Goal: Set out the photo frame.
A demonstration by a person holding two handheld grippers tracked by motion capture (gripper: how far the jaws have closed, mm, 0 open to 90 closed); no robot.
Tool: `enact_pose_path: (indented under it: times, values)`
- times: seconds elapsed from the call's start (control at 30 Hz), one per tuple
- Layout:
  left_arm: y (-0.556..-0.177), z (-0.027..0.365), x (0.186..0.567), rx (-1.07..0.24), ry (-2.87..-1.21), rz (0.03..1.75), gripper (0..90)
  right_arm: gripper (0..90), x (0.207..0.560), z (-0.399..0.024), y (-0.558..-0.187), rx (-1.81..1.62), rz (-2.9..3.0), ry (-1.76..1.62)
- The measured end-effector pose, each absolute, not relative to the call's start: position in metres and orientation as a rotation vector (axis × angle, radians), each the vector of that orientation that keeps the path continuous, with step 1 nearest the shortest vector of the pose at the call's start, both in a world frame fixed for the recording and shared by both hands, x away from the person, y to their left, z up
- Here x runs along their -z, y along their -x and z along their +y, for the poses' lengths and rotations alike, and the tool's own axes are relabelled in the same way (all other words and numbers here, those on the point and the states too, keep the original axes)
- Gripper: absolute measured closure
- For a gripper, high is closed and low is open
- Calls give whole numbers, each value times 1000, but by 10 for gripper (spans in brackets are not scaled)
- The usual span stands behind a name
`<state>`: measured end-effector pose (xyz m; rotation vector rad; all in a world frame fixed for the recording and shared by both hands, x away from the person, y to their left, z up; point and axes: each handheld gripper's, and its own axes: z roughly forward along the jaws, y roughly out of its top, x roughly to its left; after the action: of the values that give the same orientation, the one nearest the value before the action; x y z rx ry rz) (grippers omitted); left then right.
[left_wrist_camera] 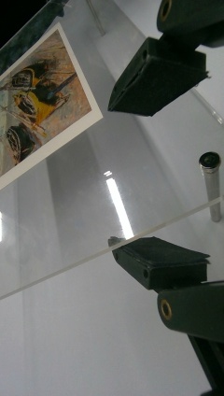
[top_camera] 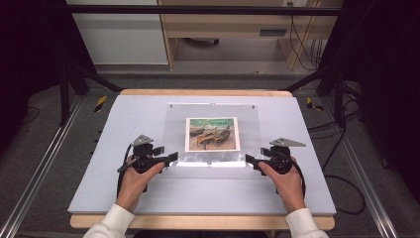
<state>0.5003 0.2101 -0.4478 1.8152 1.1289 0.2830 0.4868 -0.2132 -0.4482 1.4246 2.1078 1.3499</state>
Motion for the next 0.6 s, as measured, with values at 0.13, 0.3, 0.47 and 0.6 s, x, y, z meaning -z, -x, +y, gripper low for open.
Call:
enact_pose_path:
  times: [0.13, 0.3, 0.47, 0.6]
  values:
    - [-498, 210, 448, -293, -1818, 1124, 277, 239, 448, -213, -485, -1346, 2108, -1411]
    - [-495, 209, 447, -308, -1821, 1115, 278, 239, 448, -213, -483, -1330, 2111, -1385]
    - [-492, 209, 448, -320, -1820, 1107, 281, 240, 448, -212, -480, -1323, 2109, -1374]
    - [-491, 209, 447, -327, -1820, 1105, 287, 241, 447, -212, -478, -1316, 2114, -1359]
